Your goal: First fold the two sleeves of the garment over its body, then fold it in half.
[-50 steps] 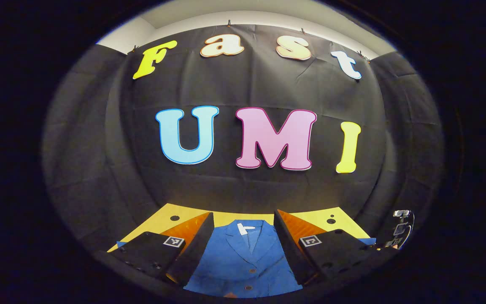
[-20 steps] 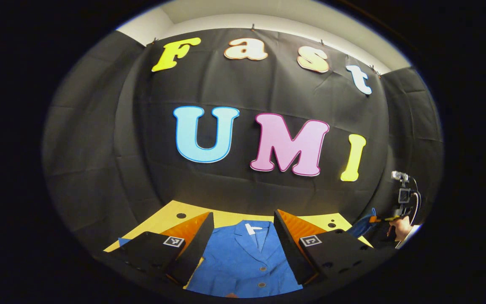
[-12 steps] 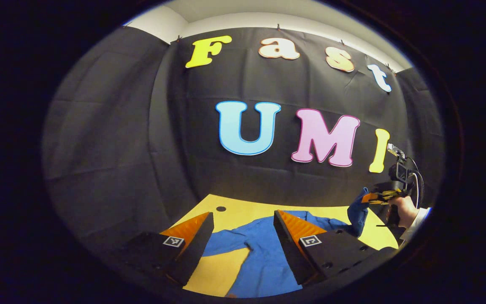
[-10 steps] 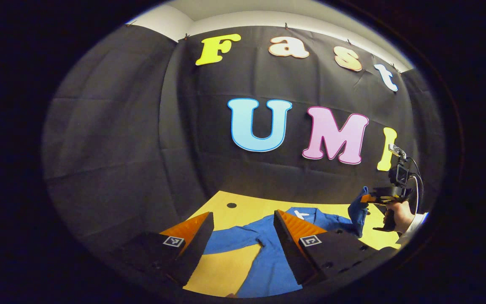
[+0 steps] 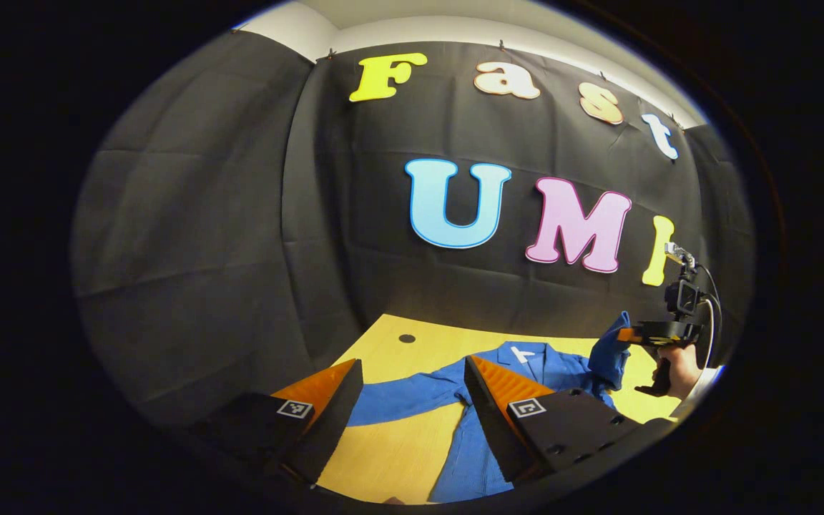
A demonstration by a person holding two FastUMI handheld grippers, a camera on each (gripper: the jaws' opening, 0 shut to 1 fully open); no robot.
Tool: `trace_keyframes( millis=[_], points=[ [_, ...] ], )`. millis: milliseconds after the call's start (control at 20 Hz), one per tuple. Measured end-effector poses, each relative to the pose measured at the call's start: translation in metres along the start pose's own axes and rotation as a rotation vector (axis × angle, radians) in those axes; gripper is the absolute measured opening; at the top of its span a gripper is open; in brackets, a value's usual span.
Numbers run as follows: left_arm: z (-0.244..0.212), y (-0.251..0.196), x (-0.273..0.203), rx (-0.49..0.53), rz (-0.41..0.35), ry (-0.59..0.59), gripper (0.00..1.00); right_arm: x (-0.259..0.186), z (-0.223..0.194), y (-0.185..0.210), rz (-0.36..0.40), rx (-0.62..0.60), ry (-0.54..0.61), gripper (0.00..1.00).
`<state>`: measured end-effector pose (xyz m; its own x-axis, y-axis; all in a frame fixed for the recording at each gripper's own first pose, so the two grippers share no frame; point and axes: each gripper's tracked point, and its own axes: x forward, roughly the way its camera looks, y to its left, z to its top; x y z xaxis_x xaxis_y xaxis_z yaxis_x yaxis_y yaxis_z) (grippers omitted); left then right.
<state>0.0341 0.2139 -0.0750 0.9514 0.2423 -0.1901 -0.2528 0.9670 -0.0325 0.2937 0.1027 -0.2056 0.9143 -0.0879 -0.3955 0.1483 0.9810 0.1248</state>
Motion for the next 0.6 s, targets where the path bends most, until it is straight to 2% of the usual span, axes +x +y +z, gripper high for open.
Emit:
trace_keyframes(
  millis=[250,350,450,500,600],
  points=[
    [-0.004,-0.026,0.017,0.002,-0.119,-0.001,0.81,-0.085,0.048,-0.051,-0.107,0.019,-0.145,0.00],
    [0.001,-0.038,0.021,0.008,-0.165,-0.008,0.82,-0.107,0.053,-0.073,-0.151,0.002,-0.167,0.00],
    [0.004,-0.047,0.023,0.028,-0.201,-0.022,0.82,-0.113,0.045,-0.076,-0.172,0.011,-0.107,0.00],
    [0.006,-0.049,0.024,0.038,-0.212,-0.029,0.82,-0.118,0.053,-0.077,-0.190,-0.028,-0.120,0.00],
    [0.005,-0.050,0.024,0.047,-0.218,-0.037,0.82,-0.130,0.095,-0.063,-0.149,-0.097,-0.243,0.01]
  ],
)
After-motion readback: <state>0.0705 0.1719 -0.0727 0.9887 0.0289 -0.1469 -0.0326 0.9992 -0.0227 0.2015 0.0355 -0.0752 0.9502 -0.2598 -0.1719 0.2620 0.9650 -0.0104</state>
